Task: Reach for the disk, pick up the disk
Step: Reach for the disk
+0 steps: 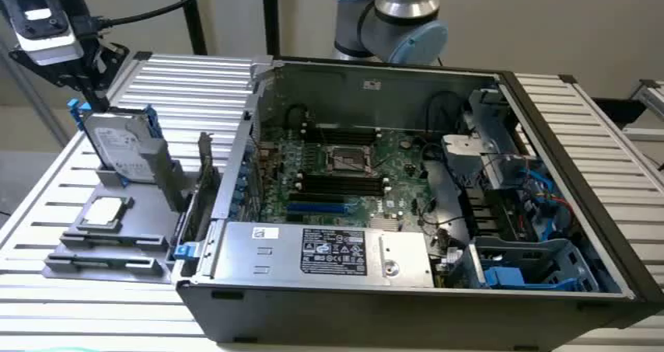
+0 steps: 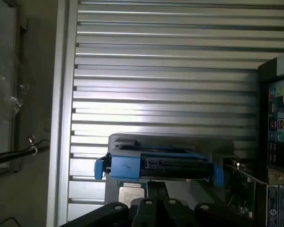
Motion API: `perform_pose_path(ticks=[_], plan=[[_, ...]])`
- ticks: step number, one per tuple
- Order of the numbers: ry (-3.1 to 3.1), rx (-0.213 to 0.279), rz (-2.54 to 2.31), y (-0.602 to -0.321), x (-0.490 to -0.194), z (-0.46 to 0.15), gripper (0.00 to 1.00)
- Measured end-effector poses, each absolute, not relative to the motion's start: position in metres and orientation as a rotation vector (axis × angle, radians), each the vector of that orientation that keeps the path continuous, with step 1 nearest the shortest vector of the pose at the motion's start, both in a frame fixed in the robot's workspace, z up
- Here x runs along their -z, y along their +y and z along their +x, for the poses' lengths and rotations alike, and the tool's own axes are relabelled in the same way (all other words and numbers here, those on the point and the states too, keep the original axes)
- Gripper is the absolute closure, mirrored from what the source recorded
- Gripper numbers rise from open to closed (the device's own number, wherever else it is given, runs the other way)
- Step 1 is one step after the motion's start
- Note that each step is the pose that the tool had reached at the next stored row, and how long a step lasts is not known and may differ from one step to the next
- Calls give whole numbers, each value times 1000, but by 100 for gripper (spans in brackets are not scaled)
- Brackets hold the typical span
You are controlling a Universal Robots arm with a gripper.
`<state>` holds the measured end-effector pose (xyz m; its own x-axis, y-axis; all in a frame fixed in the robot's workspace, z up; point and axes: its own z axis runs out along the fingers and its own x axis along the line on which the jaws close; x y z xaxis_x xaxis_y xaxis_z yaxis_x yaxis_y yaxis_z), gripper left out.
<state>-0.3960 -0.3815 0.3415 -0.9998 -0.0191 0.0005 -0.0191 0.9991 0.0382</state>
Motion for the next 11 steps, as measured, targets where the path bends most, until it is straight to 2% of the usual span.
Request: perform_pose_path(ticks=[11], plan=[[-3140, 60, 30, -382, -342, -396, 89]])
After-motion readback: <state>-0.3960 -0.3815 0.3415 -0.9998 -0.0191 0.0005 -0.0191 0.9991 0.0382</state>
